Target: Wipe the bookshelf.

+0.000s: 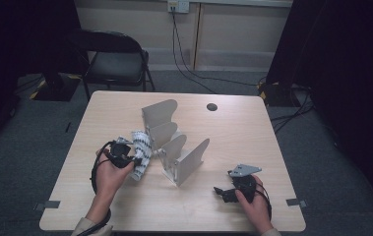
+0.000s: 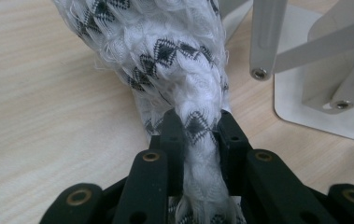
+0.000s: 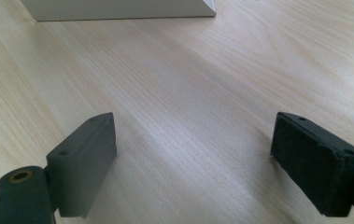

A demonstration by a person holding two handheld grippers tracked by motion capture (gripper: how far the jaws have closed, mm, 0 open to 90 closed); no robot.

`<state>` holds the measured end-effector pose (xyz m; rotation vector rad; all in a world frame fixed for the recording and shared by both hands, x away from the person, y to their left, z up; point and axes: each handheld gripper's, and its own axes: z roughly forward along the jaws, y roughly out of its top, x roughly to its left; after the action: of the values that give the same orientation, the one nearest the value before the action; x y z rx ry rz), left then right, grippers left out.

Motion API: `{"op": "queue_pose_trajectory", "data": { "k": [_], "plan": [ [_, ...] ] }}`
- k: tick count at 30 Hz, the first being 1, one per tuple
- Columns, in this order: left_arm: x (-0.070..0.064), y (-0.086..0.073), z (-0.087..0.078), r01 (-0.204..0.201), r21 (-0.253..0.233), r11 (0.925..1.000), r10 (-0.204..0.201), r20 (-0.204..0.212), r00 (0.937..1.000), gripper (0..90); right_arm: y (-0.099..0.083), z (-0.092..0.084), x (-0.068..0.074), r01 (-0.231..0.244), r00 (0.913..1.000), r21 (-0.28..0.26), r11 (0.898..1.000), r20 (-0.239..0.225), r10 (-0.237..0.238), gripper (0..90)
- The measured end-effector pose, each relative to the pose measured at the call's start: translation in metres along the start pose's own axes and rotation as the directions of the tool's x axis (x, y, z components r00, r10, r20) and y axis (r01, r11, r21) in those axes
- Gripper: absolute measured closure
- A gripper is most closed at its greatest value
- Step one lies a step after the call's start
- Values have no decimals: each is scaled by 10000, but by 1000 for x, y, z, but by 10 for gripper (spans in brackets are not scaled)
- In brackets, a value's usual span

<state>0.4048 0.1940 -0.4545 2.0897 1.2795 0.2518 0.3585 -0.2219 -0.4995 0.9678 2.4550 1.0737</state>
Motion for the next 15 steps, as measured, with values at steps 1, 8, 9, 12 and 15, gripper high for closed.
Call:
{"op": "queue_pose_trajectory", "data": {
  "k": [1, 8, 9, 12, 15],
  "plan": [
    [0, -2, 1, -18, 56, 10000, 18, 1, 10000, 768, 0, 0, 0, -1, 10000, 0, 10000, 0, 1, 135],
    [1, -14, 8, 147, 375, 9992, -150, 92, 9998, 769, 0, 0, 0, 9, 10000, -5, 10000, 5, -9, 135],
    [2, -16, 7, 166, 417, 9990, -170, 85, 9998, 768, 0, 0, 0, 7, 10000, -4, 10000, 4, -7, 135],
    [5, -18, 5, 296, 413, 9987, -299, 65, 9995, 768, 0, 0, 0, 5, 10000, -5, 10000, 5, -5, 135],
    [9, -17, -2, 299, 329, 9990, -298, -34, 9996, 768, 0, 0, 0, 2, 10000, 0, 10000, 0, -2, 135]
  ]
}}
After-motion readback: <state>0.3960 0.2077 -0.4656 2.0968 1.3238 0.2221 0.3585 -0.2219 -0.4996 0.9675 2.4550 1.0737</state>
